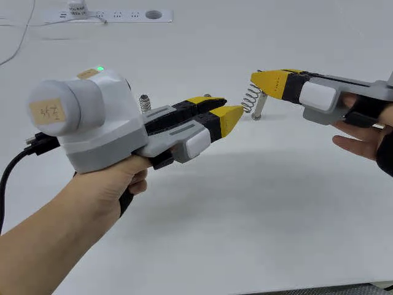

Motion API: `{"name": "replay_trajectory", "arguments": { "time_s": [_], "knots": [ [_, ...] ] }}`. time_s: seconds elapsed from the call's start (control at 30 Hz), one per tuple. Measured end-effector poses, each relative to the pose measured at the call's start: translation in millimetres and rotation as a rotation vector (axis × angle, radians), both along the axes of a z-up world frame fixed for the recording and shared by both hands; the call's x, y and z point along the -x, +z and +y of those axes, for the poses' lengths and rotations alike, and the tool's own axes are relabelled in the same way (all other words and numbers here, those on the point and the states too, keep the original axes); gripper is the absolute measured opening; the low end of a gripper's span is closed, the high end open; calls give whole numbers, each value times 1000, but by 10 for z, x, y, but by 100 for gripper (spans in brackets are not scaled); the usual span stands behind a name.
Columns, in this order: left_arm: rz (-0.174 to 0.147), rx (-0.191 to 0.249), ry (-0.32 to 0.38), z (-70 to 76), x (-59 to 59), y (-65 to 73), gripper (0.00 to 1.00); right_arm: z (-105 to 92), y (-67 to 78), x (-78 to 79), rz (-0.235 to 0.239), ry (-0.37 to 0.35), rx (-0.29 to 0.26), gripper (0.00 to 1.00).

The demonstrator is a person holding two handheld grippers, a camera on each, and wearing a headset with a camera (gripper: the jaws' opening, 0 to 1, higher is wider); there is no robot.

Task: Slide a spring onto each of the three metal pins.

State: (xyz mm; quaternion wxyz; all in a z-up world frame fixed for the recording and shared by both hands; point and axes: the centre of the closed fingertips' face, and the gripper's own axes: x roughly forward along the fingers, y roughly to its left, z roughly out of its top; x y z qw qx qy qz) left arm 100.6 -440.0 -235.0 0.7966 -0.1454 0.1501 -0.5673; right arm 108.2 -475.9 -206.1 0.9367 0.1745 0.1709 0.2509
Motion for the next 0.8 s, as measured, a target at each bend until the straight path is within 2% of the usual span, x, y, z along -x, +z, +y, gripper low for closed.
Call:
{"name": "replay_trajectory", "arguments": {
  "time_s": [0.07,0.1,0.17,0.2,0.23,0.33,0.4,0.5,0.6,0.73,0.8],
  "knots": [
    [-48,-45,10,52,-19,-11,24,-36,14,-14,-12,-13,29,11],
    [-61,-65,12,78,-13,-14,25,-70,15,-26,-23,-23,61,11],
    [-77,-87,19,112,-14,-14,29,-93,25,-36,-35,-31,90,11],
    [-111,-108,26,141,-20,-7,33,-107,27,-40,-41,-34,114,11],
    [-130,-122,29,159,-16,-6,35,-111,30,-42,-49,-33,132,11],
    [-149,-163,32,198,4,-21,42,-161,9,-81,-61,-35,178,11],
    [-183,-185,31,219,7,-24,47,-198,8,-108,-65,-39,194,11],
    [-189,-201,30,250,7,-47,52,-228,5,-135,-69,-43,213,11],
    [-232,-239,41,298,-16,-51,56,-261,9,-164,-83,-52,247,11],
    [-245,-265,60,353,-53,-49,64,-327,-9,-230,-91,-63,279,11],
    [-247,-285,84,403,-90,-63,73,-359,-23,-262,-90,-71,290,11]
  ]
}}
